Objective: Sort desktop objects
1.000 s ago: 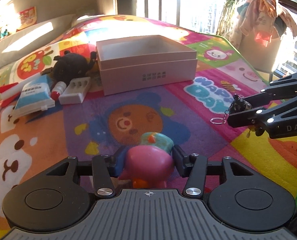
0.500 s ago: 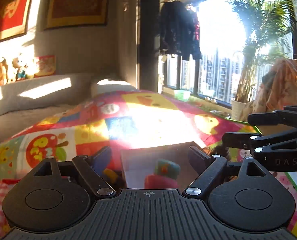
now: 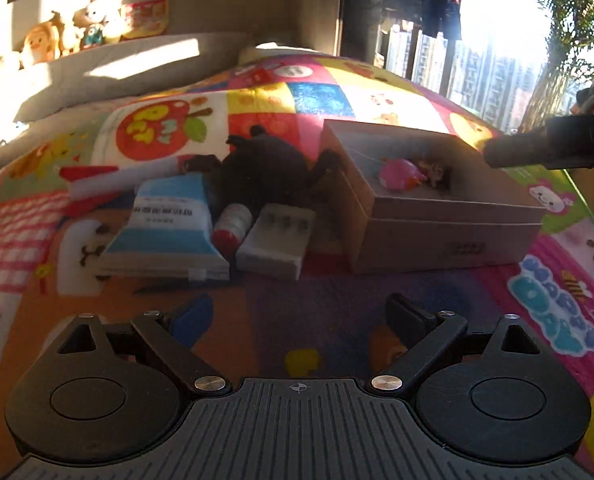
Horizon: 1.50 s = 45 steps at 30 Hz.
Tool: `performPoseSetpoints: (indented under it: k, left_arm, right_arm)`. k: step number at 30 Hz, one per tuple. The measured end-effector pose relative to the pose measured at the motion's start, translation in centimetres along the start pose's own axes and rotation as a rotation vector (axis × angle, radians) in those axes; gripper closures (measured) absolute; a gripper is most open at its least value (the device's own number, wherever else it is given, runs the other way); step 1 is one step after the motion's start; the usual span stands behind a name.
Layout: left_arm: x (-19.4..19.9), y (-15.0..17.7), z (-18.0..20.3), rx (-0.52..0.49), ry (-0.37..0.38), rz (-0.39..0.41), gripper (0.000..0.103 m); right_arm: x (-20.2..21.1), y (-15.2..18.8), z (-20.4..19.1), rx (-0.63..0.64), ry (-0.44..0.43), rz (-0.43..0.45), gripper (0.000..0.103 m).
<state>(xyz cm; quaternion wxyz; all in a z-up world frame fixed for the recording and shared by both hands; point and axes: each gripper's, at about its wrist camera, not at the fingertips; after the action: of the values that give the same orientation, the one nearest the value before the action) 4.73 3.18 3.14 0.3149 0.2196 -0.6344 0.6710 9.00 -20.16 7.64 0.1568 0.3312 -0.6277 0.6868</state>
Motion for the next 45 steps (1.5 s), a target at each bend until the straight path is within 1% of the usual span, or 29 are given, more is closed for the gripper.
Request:
performPoseSetpoints:
  k: [1, 4, 6, 7, 9, 10, 12, 14, 15, 16, 18, 19, 20, 21, 23, 25, 26, 28, 30, 32, 34, 35, 37, 39, 41, 42, 43, 44, 45]
  left_arm:
    - [0.3, 0.2, 0.3, 0.017, 0.028, 0.004, 0.004]
    - [1.3, 0.7, 1.8, 0.039, 0.066, 0.03, 0.003]
    - [1.9, 0.8, 2.7, 0.039, 0.088, 0.05, 0.002]
    - [2.2, 0.8, 3.0, 0.032, 0.09, 0.06, 0.002]
    - [2.6, 0.6, 3.3, 0.015, 0.059, 0.091, 0.002]
    - [2.8, 0.5, 3.2, 0.011, 0.03, 0.104, 0.002]
    - [2.7, 0.0, 2.6, 0.007, -0.033, 0.122, 0.002]
    - [2.4, -0.3, 1.6, 0.012, -0.069, 0.131, 0.002]
    - [2.0, -0.4, 1.0, 0.011, -0.082, 0.132, 0.002]
    - [1.6, -0.6, 0.7, 0.001, -0.091, 0.131, 0.002]
    - [0.4, -1.0, 0.3, -0.044, -0.099, 0.124, 0.004]
    - [-0.3, -1.3, 0.4, -0.069, -0.102, 0.115, 0.011]
    - [-1.1, -1.6, 0.4, -0.099, -0.099, 0.1, 0.022]
    - [-2.1, -1.9, 0.5, -0.127, -0.098, 0.083, 0.026]
    - [-4.1, -2.6, 0.6, -0.16, -0.117, 0.064, 0.027]
    - [-5.8, -3.3, 0.1, -0.164, -0.164, 0.049, 0.028]
    - [-6.4, -3.7, -0.2, -0.154, -0.168, 0.037, 0.029]
    - [-7.0, -4.4, -0.9, -0.139, -0.139, 0.015, 0.032]
    - [-7.1, -4.5, -0.7, -0.173, -0.131, 0.014, 0.04]
    - [-6.8, -4.1, -0.2, -0.22, -0.13, 0.014, 0.066]
    - [-6.2, -3.4, 0.1, -0.249, -0.125, 0.004, 0.081]
    - [-5.9, -2.9, 0.2, -0.254, -0.126, -0.001, 0.084]
    - [-4.6, -1.8, 0.5, -0.268, -0.116, -0.012, 0.084]
    - [-3.3, -0.9, 0.8, -0.29, -0.079, -0.022, 0.084]
    - [-2.7, -0.6, 0.9, -0.288, -0.081, -0.02, 0.075]
    - [-2.7, -0.7, 0.9, -0.279, -0.095, -0.016, 0.067]
    - [-2.8, -1.0, 0.7, -0.263, -0.112, -0.012, 0.047]
    - [-3.1, -1.3, 0.4, -0.241, -0.127, -0.01, 0.034]
    - [-3.4, -1.6, 0.1, -0.217, -0.137, -0.016, 0.033]
  right_arm:
    - [0.3, -0.5, -0.3, -0.016, -0.028, -0.009, 0.004]
    - [2.9, -2.2, -1.7, -0.091, -0.187, -0.006, 0.004]
    - [5.5, -3.7, -2.1, -0.16, -0.26, 0.031, 0.004]
    - [6.7, -4.5, -2.1, -0.192, -0.273, 0.063, 0.004]
    - [9.4, -6.5, -1.6, -0.264, -0.239, 0.169, 0.004]
    - [10.4, -7.3, -1.2, -0.283, -0.204, 0.226, 0.0]
    - [11.2, -9.0, -0.9, -0.267, -0.07, 0.326, 0.0]
    - [10.3, -9.7, -1.1, -0.193, 0.063, 0.366, 0.0]
    - [9.6, -9.6, -1.4, -0.159, 0.102, 0.363, 0.0]
    - [8.5, -9.2, -1.4, -0.124, 0.131, 0.337, 0.0]
    - [6.6, -7.7, -1.3, -0.104, 0.102, 0.264, 0.0]
    - [5.8, -6.8, -1.2, -0.101, 0.082, 0.232, 0.0]
    - [5.1, -5.8, -1.2, -0.097, 0.068, 0.204, 0.0]
    - [4.3, -4.3, -1.2, -0.089, 0.063, 0.172, 0.0]
    - [3.3, -1.9, -1.2, -0.069, 0.053, 0.129, 0.0]
    - [2.9, 0.3, -1.3, -0.045, 0.048, 0.099, 0.0]
    - [3.0, 1.7, -1.3, -0.027, 0.049, 0.083, 0.0]
    - [3.2, 3.9, -1.0, -0.012, 0.05, 0.059, 0.0]
    - [3.4, 5.7, -0.6, -0.011, 0.046, 0.031, 0.0]
    - [3.4, 7.5, -0.1, -0.016, 0.056, 0.002, 0.0]
    - [3.1, 8.9, 0.5, -0.023, 0.075, -0.028, 0.0]
    - [2.9, 9.4, 0.8, -0.035, 0.087, -0.038, 0.0]
    - [2.6, 10.1, 1.3, -0.058, 0.093, -0.055, 0.0]
    - [2.3, 10.6, 1.9, -0.086, 0.091, -0.068, 0.0]
    - [2.1, 10.8, 2.1, -0.099, 0.086, -0.074, 0.0]
    - [1.8, 10.9, 2.3, -0.106, 0.083, -0.08, 0.0]
    - [1.6, 11.1, 2.4, -0.115, 0.081, -0.088, 0.0]
    - [1.3, 11.1, 2.4, -0.124, 0.077, -0.097, 0.0]
    - [1.1, 11.2, 2.3, -0.129, 0.076, -0.102, 0.0]
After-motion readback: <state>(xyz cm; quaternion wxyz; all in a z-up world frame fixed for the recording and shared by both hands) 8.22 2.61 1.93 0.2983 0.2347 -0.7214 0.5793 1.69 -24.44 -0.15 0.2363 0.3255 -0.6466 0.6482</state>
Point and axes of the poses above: each gripper's, at about its wrist camera, not at the fingertips, and x roughly against the way its jaws point, z to its right, y to its underside, and after that the axes turned 8 degrees about -z, right-handed
